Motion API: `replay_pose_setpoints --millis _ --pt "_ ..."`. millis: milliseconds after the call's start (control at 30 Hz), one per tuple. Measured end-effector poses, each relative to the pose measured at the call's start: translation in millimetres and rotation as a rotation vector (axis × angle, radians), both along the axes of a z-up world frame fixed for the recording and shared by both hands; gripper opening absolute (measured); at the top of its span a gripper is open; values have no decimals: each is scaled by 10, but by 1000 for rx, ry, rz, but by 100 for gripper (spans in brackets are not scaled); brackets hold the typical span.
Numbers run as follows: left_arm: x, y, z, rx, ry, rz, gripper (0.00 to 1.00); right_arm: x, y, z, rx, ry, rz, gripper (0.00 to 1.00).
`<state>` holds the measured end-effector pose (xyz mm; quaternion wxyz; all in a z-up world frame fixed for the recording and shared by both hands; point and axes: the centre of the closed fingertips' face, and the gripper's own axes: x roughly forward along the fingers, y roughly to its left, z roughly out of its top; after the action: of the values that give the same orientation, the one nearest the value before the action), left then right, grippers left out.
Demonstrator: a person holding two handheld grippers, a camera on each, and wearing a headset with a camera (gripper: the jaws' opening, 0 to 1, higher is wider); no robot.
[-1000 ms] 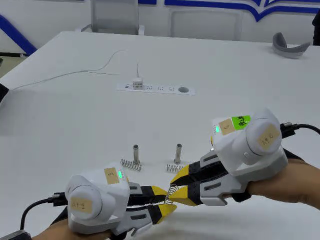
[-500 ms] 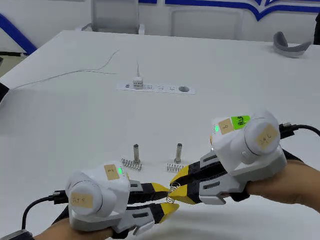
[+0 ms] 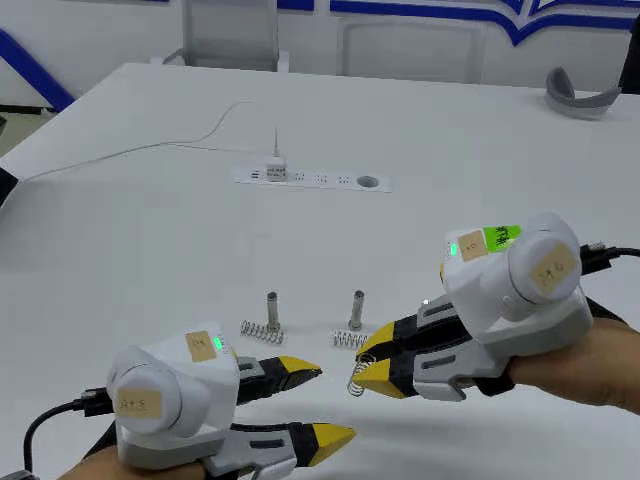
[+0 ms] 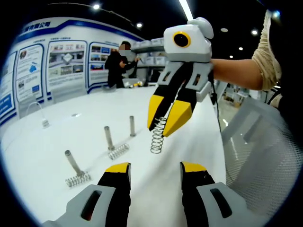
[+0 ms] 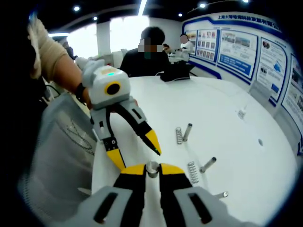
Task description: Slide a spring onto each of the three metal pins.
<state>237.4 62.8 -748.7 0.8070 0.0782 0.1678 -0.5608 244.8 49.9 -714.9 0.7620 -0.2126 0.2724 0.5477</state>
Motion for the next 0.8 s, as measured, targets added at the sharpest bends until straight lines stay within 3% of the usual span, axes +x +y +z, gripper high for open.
replay_pose_setpoints --millis 300,800 --pt "60 193 37 -2 -11 55 53 167 -215 93 3 -29 -69 12" --pt "155 580 63 -6 -19 156 58 523 -605 254 0 -83 -206 12"
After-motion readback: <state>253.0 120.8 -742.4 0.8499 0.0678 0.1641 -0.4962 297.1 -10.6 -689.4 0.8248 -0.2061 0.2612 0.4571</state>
